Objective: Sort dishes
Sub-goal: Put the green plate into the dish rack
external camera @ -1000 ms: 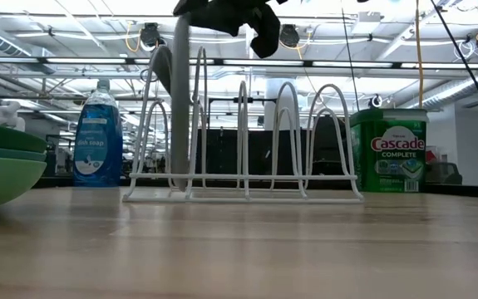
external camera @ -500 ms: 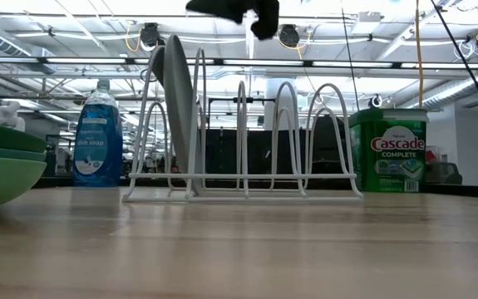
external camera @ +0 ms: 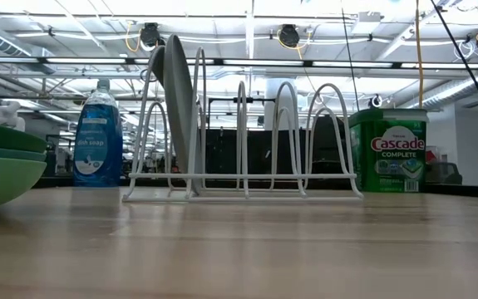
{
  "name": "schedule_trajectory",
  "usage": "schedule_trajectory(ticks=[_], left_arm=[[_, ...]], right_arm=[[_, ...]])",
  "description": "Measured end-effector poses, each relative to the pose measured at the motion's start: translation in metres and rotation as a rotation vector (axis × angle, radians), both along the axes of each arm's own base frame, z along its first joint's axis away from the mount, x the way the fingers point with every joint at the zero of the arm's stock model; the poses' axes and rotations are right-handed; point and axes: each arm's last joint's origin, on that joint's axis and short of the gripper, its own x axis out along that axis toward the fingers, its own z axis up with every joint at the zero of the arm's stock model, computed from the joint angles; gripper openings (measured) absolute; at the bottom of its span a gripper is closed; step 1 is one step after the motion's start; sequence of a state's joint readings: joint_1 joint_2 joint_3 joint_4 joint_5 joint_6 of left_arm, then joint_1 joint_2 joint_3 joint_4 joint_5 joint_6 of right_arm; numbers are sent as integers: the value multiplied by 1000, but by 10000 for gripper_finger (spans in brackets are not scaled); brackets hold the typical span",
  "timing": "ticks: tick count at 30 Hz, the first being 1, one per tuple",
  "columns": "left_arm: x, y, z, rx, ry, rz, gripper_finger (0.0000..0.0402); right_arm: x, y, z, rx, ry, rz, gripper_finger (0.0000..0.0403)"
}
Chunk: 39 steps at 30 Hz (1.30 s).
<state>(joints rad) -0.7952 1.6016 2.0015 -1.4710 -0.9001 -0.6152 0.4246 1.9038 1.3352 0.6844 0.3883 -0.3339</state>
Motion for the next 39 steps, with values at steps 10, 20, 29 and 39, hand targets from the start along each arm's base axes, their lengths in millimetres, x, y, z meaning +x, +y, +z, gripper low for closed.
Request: schedule_trajectory(ticks=[10,20,29,39], left_arm=[[-1,-25,-107,-274,429,103,123],[10,-64,-190,-642,490,-185,123],[9,-68,-201,-789,469,-114,123],[9,-92,-239,-788,603,-107,123]], right_arm=[[1,21,20,-195,169,-14,149],[-20,35,48,-285,341,-27,148],[-50,47,69,-288,348,-52,148],[-60,58,72,-296,336,-91,148]])
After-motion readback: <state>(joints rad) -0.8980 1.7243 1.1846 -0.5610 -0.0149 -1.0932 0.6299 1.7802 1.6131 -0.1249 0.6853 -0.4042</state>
